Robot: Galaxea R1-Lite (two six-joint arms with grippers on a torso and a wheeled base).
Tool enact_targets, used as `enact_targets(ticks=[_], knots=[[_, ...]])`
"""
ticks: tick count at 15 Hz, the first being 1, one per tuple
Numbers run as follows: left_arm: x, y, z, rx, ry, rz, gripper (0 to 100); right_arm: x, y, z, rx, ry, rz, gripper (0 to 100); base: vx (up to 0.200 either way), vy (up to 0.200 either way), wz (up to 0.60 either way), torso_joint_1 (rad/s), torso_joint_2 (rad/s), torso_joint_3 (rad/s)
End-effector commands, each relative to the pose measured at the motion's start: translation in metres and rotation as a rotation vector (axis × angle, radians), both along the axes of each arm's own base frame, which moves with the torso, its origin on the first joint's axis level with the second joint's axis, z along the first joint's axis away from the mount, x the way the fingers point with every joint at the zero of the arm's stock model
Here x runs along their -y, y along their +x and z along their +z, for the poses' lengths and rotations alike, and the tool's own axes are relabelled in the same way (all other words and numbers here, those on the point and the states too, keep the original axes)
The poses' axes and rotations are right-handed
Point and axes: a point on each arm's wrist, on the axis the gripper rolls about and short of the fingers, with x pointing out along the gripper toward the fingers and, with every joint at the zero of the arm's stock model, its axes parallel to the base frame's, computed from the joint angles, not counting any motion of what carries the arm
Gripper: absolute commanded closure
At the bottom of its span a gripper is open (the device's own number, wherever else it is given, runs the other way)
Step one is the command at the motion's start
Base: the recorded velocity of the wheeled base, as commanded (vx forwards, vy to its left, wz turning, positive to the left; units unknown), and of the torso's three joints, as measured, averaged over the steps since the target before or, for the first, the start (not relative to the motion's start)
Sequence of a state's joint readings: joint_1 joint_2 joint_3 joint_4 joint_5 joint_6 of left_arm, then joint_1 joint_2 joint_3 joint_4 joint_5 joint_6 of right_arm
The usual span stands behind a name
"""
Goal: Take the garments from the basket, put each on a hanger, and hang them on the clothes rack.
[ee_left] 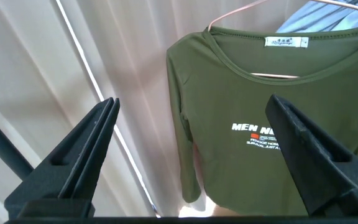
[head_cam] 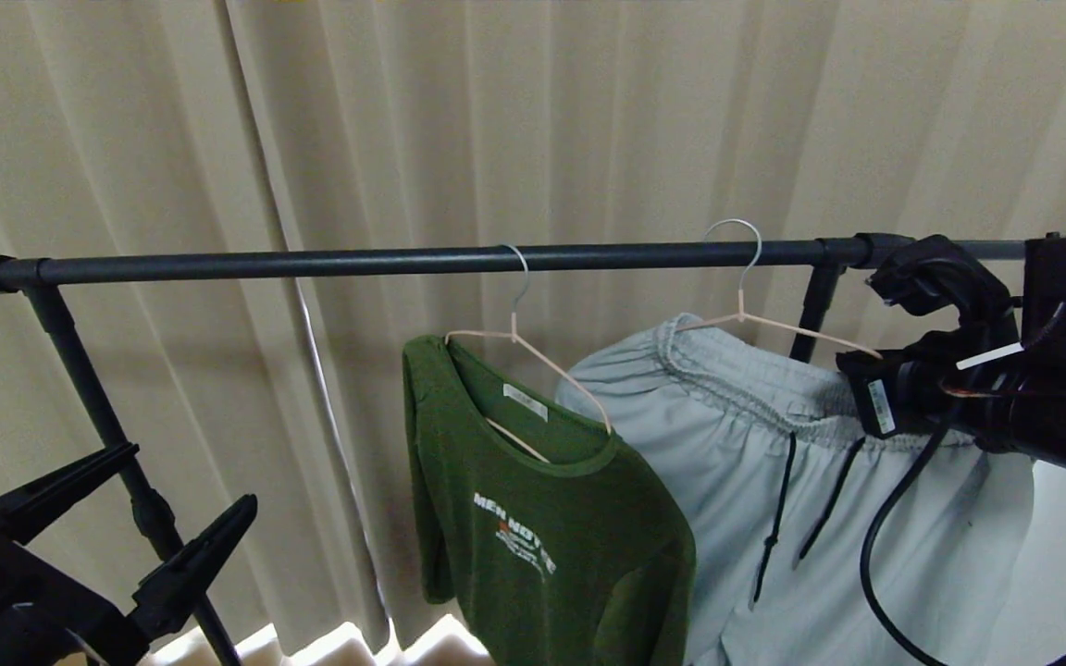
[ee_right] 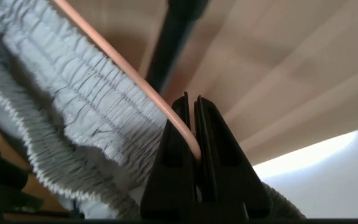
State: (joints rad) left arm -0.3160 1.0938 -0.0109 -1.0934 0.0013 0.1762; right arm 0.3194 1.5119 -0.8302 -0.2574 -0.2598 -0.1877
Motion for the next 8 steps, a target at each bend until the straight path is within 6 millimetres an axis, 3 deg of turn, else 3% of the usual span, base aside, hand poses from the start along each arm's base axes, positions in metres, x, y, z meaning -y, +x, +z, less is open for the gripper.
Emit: enact_targets(ticks=[1,8], knots=[[0.000,0.000,0.000,-0.003,0.001,0.000,0,-0.007,-0.001,-0.003,-0.009,-0.004,0.027,100,0.000,0.000,0.00,0.000,0.00,0.000],[0.000,0.000,-0.001,-0.007,0.003,0.000,0,-0.021,-0.007,-0.004,-0.013,-0.002,0.089,100,0.000,0.000,0.00,0.000,0.00,0.000]])
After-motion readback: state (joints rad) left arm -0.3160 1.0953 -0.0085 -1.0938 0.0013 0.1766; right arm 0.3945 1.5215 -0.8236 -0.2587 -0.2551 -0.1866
